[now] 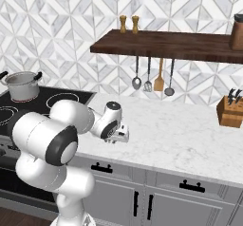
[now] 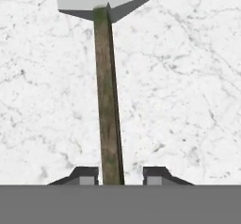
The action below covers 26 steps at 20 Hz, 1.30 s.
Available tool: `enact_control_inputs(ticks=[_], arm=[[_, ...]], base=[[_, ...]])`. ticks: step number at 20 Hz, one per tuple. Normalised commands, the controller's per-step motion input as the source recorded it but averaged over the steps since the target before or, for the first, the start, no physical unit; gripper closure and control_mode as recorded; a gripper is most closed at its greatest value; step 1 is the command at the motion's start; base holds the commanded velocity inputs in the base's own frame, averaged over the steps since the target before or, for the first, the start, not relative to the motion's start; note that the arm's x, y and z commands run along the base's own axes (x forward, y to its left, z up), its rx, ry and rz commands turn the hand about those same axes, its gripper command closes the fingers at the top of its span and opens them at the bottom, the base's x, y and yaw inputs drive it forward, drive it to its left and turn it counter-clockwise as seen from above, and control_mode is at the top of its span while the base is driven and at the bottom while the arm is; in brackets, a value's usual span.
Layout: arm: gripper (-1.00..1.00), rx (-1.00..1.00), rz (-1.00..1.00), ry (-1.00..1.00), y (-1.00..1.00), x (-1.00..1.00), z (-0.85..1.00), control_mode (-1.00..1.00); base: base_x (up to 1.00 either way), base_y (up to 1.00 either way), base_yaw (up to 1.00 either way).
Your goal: Put the tomato and avocado in the pot. Retrieve the spatula and lightly stir the vegetables in the pot.
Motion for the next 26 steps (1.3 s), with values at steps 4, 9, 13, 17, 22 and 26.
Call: enact_control_inputs(ticks=[4,9,13,17,22,26], arm=[[1.0,0.0,0.0,-0.01,0.0,0.0,0.0,-1.0],[1.0,0.0,0.0,-0.09,0.01,-0.13,0.12,-1.0],[1.0,0.0,0.0,-0.2,0.15,-0.57,0.64,-1.0],[1.0,-0.02,0.0,-0.02,0.01,-0.74,1.0,-1.0],[1.0,-0.02,0.0,-0.06,0.17,-0.78,1.0,-1.0],[1.0,0.0,0.01,-0.14,0.3,-0.39,1.0,-1.0]], base=[[0.0,0.0,0.0],[0.0,0.0,0.0],[0.0,0.0,0.0],[0.0,0.0,0.0],[0.0,0.0,0.0],[0.0,0.0,0.0]])
